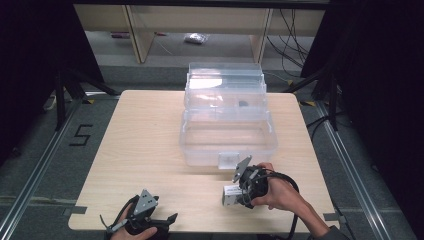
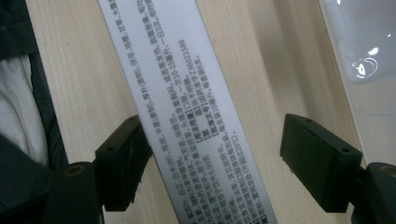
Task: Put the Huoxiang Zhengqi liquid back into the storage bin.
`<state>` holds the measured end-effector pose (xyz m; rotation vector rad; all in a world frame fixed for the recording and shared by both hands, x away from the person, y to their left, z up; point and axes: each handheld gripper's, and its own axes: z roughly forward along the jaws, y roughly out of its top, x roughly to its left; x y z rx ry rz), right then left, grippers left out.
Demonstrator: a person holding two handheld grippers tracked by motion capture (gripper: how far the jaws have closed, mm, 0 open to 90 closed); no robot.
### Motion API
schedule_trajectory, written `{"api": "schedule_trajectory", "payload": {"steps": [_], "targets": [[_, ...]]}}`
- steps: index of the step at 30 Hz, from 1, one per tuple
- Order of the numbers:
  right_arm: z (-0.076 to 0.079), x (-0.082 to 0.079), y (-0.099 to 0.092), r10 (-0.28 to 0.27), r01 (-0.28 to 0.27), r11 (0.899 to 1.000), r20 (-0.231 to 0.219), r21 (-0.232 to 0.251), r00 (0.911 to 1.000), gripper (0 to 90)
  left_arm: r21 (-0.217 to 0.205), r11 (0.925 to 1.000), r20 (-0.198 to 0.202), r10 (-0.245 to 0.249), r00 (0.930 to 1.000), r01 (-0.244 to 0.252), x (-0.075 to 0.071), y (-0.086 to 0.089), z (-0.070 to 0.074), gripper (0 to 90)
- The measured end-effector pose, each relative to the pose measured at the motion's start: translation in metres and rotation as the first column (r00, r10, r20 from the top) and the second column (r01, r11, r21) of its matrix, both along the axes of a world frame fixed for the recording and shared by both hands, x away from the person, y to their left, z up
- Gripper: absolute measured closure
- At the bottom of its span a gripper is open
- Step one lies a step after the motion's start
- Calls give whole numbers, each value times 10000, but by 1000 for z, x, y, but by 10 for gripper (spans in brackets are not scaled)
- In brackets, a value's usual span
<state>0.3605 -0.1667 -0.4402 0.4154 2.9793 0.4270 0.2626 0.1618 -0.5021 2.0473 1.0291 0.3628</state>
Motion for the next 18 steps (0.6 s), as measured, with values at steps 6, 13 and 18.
{"api": "schedule_trajectory", "payload": {"steps": [6, 13, 18], "targets": [[-2, -1, 0, -162, 158, 9997, -223, -184, 9996, 338, 10, 10000, 11, -28, 10000, 28, 0, 0, 0, 149], [-4, 0, -1, 416, -420, 9979, -91, -485, 9991, 454, 13, 10000, 8, -55, 10000, 55, 1, 1, 0, 149], [-2, -4, 0, 262, -284, 9967, -301, -758, 9992, 530, 11, 10000, 14, -60, 10000, 60, 1, 1, 0, 149]]}}
